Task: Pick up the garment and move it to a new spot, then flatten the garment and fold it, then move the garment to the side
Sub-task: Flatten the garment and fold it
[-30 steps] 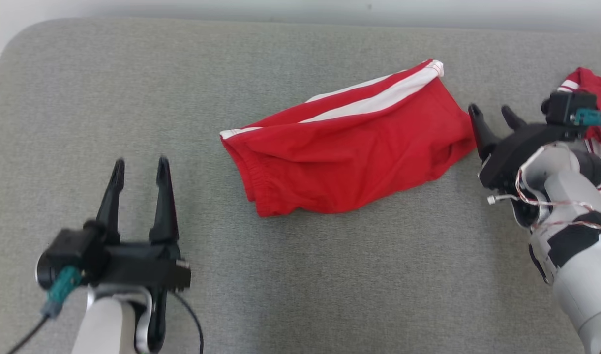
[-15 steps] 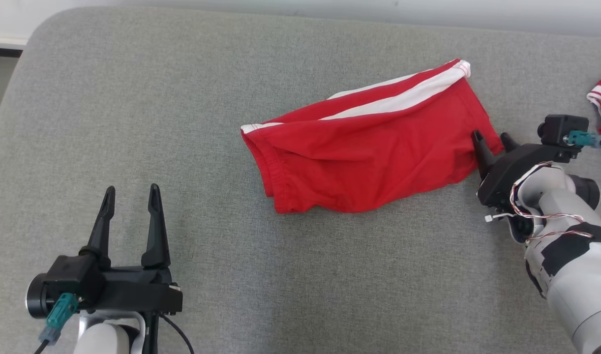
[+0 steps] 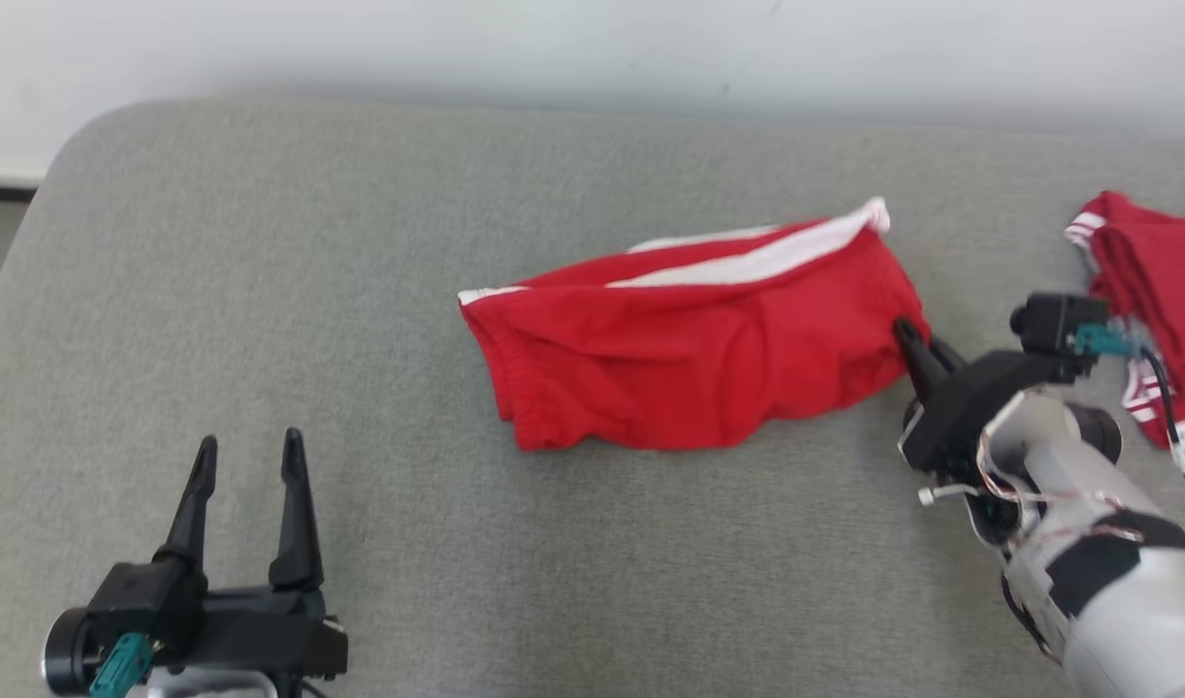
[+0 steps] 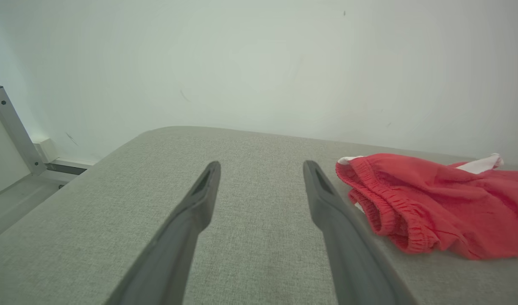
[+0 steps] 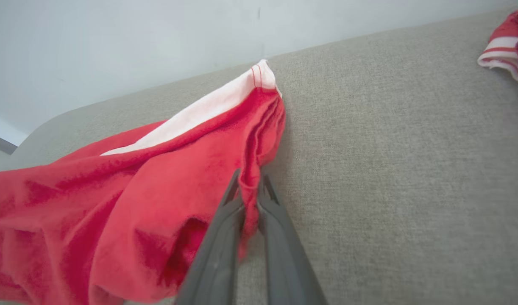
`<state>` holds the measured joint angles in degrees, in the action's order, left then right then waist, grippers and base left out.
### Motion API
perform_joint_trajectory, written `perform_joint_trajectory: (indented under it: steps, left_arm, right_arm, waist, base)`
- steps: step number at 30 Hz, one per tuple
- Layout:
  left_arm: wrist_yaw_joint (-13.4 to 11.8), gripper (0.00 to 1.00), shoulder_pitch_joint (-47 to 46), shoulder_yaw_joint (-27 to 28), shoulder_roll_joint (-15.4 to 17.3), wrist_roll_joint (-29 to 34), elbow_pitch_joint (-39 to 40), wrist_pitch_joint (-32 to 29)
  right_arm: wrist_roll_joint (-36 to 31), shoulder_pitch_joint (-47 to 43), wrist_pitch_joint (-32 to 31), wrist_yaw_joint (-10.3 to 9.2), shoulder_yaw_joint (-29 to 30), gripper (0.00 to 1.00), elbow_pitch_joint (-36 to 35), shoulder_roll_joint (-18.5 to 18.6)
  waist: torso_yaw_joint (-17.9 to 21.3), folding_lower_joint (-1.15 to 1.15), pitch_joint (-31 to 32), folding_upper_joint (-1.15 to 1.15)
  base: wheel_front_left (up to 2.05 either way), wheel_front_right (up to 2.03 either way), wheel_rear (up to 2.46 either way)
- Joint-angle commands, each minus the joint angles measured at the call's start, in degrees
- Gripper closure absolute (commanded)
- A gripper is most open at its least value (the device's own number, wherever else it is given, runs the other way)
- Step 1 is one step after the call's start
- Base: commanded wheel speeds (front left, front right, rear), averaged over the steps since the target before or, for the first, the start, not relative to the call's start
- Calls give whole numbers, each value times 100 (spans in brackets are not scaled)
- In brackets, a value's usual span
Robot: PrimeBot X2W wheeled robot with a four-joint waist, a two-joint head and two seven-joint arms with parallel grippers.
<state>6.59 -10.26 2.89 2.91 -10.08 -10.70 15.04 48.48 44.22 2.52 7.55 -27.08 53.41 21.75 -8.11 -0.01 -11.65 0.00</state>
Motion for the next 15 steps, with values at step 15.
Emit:
perform_joint_trajectory:
  steps: [15]
  left_arm:
    - [-7, 0, 630, 241, -4, 182, 257, 19]
  right_arm:
    - [805, -2065, -279, -16, 96, 70, -1734, 740]
  waist:
    - [607, 1, 582, 0]
  base:
    - [0, 0, 0]
